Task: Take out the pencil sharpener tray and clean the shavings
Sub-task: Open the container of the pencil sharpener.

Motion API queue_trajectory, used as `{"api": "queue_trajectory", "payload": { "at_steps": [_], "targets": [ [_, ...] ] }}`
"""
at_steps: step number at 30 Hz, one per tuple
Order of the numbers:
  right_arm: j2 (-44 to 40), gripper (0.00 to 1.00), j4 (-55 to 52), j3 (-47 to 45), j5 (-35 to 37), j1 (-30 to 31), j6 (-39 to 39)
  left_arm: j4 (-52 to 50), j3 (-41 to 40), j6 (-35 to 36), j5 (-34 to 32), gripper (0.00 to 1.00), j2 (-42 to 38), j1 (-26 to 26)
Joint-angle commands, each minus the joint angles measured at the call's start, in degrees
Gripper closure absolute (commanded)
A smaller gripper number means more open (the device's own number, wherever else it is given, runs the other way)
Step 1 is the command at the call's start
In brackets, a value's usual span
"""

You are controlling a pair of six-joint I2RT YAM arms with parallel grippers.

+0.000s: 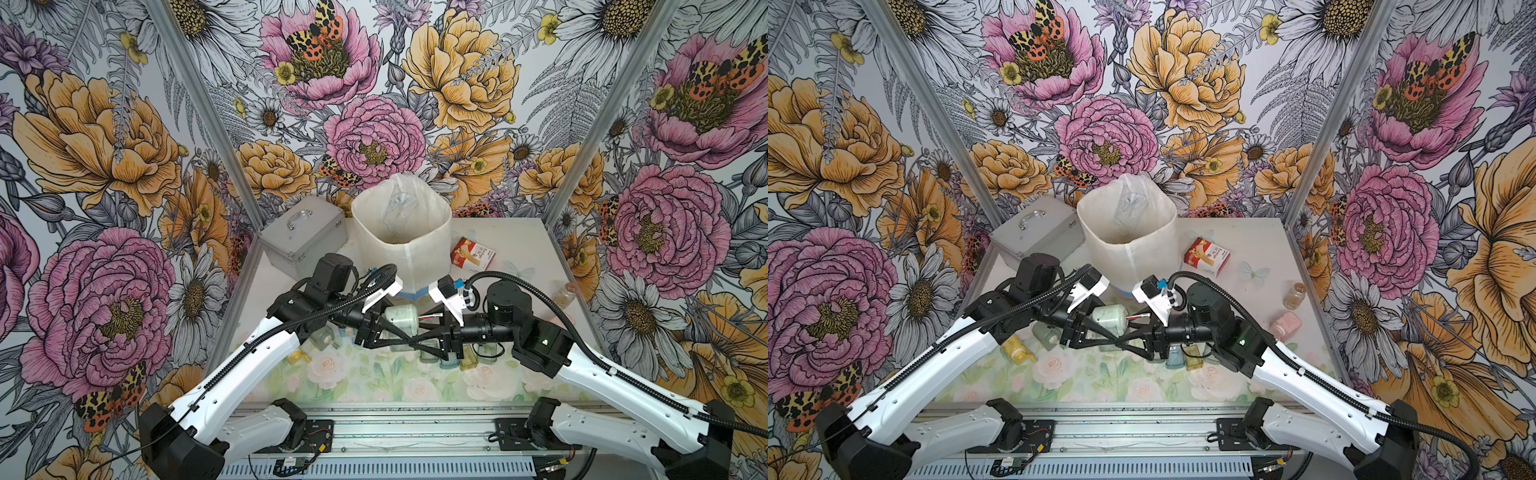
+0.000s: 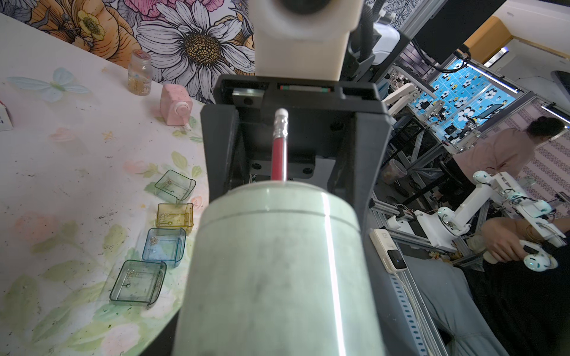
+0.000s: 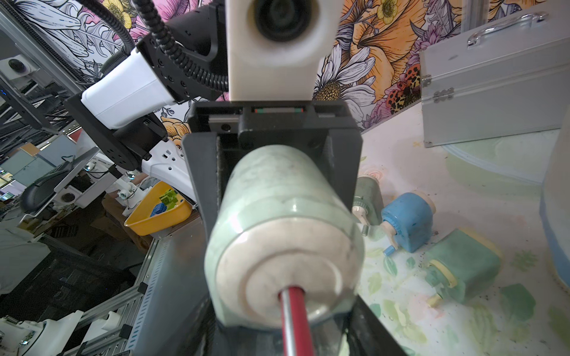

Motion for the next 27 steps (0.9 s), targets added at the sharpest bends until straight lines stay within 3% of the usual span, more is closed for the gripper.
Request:
{"api": "queue_trajectory", "payload": {
  "at_steps": [1, 13, 20, 27],
  "targets": [
    [-2.3, 0.43, -2.2, 1.1, -3.6, 0.4, 0.0, 2.2, 2.5, 0.9, 3.3, 1.00, -2.1, 1.5],
    [-3.2, 0.34, -7.1, 3.3, -6.2, -0.1, -2.0, 2.1, 2.5, 0.8, 3.4, 1.00, -2.1, 1.5],
    [-1.7, 0.24, -7.1, 4.3, -5.1, 0.0, -2.0, 2.2, 2.5, 0.8, 3.7, 1.00, -1.9, 1.5],
    [-0.5, 0.23, -7.0, 5.5, -4.3, 0.1, -2.6, 2.2, 2.5, 0.6, 3.7, 1.00, -1.5, 1.4]
  ]
}}
